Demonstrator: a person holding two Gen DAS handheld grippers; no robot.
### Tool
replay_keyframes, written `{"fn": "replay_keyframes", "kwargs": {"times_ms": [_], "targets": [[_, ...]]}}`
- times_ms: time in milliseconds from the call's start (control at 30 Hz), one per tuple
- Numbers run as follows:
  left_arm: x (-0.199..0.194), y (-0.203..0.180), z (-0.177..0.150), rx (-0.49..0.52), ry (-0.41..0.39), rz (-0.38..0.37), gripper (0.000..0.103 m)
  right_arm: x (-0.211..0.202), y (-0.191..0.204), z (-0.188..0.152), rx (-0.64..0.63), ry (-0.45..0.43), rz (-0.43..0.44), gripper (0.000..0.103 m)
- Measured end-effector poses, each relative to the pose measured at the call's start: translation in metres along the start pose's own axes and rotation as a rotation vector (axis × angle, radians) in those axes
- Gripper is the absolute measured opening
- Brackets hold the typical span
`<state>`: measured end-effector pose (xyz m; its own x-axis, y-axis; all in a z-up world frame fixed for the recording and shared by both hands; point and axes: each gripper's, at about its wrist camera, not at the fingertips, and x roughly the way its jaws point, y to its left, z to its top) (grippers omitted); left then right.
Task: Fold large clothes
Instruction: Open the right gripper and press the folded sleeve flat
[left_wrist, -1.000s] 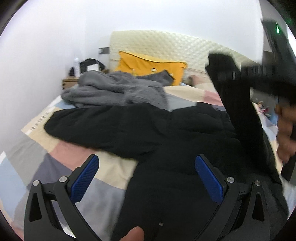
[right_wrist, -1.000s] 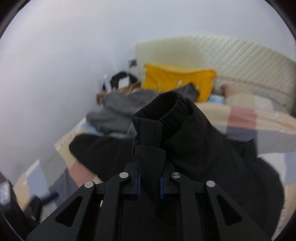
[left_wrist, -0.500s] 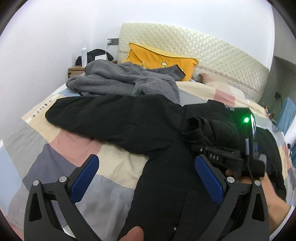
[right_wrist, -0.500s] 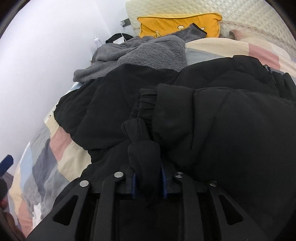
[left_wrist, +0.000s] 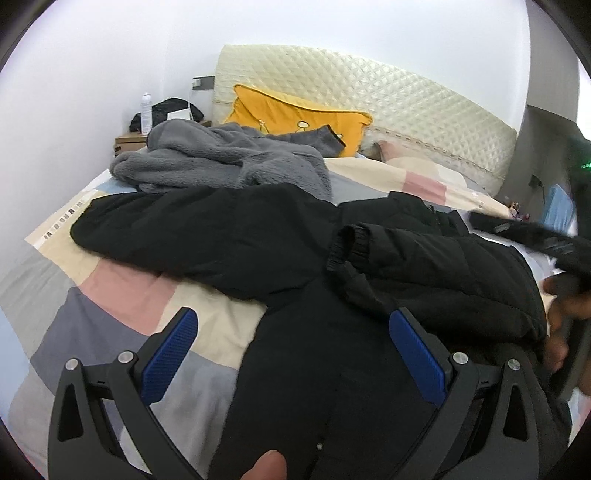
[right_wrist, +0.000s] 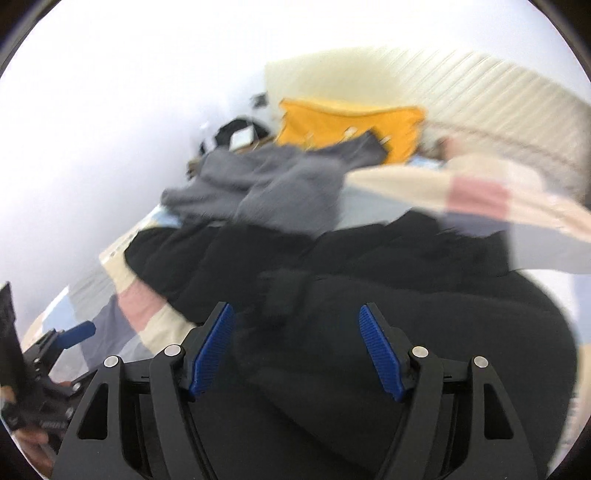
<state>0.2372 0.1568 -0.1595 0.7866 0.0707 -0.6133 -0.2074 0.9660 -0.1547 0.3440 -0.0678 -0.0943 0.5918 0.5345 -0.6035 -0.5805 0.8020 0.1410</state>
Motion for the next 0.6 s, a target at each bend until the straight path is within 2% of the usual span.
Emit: {"fn": "replay_keyframes", "kwargs": {"times_ms": [200,300,400,600], "targets": [[0.001,-0.017,-0.009,-0.041,0.053,-0.11,0.103,-0.078,-0.04,-0.022,0.002,-0.066,-0.152,0.075],[-0.003,-0.037,-0.013,0.021,0.047,-0.095,0.103,-0.11,-0.064,-0.041,0.023,-0.09,-0.211,0.075],[-0.007,-0.061,-0.018,0.1,0.03,-0.073,0.103,-0.126,-0.093,-0.06,0.07,-0.075,-0.262,0.075],[0.0,-0.087,-0.029,0.176,0.059,-0.063,0.103,-0.131,-0.155,-0.112,0.207,-0.009,-0.336,0.075]]}}
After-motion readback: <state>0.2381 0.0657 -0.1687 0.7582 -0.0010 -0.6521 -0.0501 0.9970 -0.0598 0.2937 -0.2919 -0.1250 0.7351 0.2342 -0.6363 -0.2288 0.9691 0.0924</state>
